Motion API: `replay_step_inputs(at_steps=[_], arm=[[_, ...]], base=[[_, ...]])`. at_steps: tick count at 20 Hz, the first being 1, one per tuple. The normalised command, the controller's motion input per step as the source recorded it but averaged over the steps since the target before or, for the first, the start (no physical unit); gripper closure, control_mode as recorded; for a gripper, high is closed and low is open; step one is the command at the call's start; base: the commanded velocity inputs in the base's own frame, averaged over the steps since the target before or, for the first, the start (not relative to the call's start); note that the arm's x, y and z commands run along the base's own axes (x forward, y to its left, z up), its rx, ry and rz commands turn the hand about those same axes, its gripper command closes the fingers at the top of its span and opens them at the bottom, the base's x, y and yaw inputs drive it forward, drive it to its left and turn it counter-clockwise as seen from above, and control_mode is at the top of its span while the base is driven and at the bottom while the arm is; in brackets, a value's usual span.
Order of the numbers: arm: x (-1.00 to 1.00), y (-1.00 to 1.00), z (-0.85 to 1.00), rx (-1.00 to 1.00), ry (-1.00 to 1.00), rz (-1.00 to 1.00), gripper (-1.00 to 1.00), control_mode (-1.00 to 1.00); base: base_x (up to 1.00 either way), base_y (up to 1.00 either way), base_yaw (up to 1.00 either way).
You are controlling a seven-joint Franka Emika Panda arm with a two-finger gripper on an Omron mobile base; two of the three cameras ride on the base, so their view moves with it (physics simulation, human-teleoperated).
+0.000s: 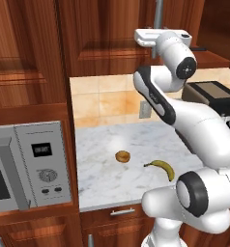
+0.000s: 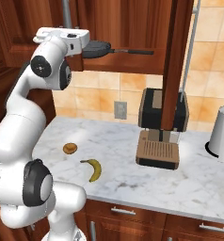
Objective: Pick the pan from the cabinet and place it on the stove. Then turn on the stove burner for the pan.
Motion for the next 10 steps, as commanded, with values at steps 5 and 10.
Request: replay_step_inputs(at_steps=[5, 10], arm=[[0.0, 0.0, 0.0, 0.0, 0.0, 0.01, 1.0, -1.0], [0.0, 0.03, 0.0, 0.0, 0.0, 0.03, 1.0, -1.0]], base=[[0.0, 0.0, 0.0], [0.0, 0.0, 0.0]])
